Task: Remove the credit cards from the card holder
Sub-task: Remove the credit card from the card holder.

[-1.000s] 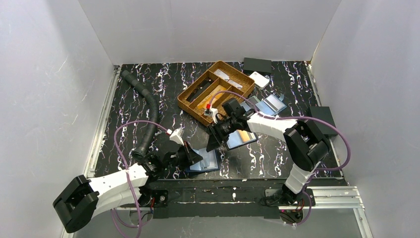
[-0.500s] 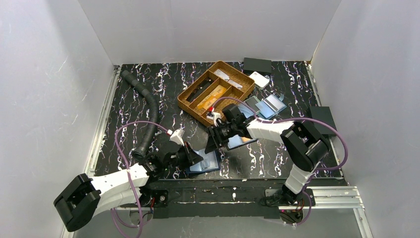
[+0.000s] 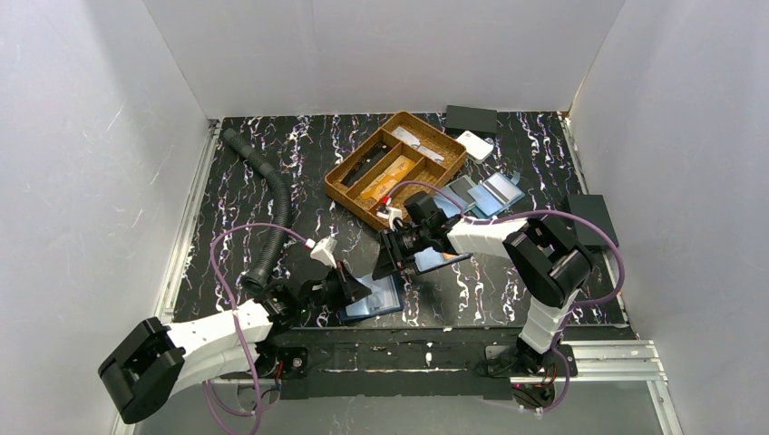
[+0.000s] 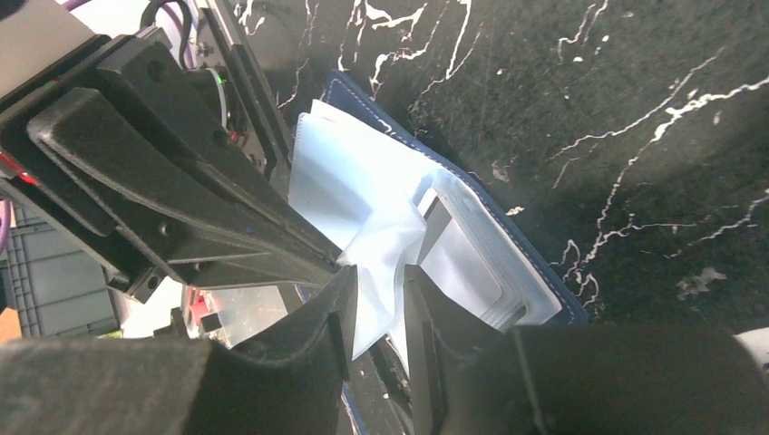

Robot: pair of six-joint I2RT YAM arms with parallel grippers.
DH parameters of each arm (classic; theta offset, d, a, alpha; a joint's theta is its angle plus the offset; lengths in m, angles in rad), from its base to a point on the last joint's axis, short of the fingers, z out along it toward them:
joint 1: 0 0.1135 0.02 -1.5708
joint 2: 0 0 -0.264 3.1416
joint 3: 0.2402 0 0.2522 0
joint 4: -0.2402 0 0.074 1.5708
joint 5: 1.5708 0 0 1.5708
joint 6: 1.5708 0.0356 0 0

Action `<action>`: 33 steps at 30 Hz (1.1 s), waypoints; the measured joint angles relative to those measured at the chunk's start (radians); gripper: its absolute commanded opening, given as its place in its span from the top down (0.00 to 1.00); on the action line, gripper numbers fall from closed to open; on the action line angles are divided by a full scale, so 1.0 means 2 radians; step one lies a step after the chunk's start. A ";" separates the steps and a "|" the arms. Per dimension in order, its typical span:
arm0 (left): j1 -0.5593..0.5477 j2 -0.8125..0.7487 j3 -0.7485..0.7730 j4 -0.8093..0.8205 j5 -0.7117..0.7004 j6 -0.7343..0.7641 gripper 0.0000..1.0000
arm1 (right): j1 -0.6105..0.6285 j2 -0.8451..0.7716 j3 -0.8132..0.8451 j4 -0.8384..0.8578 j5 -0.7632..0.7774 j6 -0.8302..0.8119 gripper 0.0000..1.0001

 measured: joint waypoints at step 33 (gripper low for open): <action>0.000 -0.060 -0.014 -0.019 -0.015 -0.019 0.46 | -0.021 -0.077 -0.024 -0.029 0.046 -0.064 0.99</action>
